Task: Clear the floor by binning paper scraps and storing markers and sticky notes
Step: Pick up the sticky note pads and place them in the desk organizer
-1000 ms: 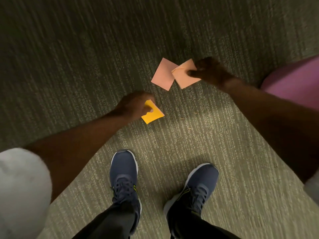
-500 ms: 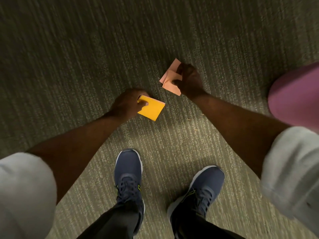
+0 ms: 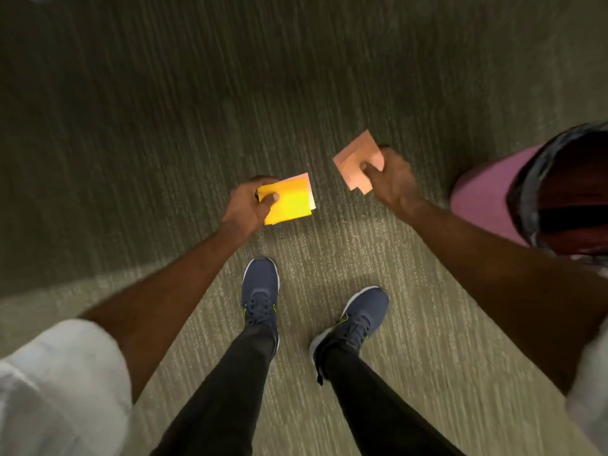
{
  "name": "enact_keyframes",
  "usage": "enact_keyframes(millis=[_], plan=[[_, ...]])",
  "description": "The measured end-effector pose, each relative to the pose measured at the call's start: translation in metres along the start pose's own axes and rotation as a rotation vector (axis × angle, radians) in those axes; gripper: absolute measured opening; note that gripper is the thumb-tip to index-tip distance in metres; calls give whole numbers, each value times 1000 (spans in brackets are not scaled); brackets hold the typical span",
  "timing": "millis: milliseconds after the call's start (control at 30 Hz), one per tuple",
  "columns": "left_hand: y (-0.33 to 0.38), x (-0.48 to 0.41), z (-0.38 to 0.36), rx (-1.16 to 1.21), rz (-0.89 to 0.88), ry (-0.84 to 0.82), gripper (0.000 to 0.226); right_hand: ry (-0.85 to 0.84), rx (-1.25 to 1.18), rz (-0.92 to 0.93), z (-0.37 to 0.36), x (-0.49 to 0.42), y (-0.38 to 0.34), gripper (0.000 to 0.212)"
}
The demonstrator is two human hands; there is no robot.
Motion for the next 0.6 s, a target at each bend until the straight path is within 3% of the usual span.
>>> enact_keyframes(millis=[133, 600], plan=[[70, 15, 55, 94, -1, 110, 27, -30, 17, 100, 38, 59, -53, 33], [317, 71, 299, 1, -178, 318, 26, -51, 228, 586, 214, 268, -331, 25]])
Point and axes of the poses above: each hand's wrist, its own x-axis away from the middle knuckle, its own z-axis out of the back of the hand, y = z × x, the point moved 9 cm from there along -x, towards the middle knuckle, and after that the axes turned 15 degrees about -z, right-handed, at the moved point
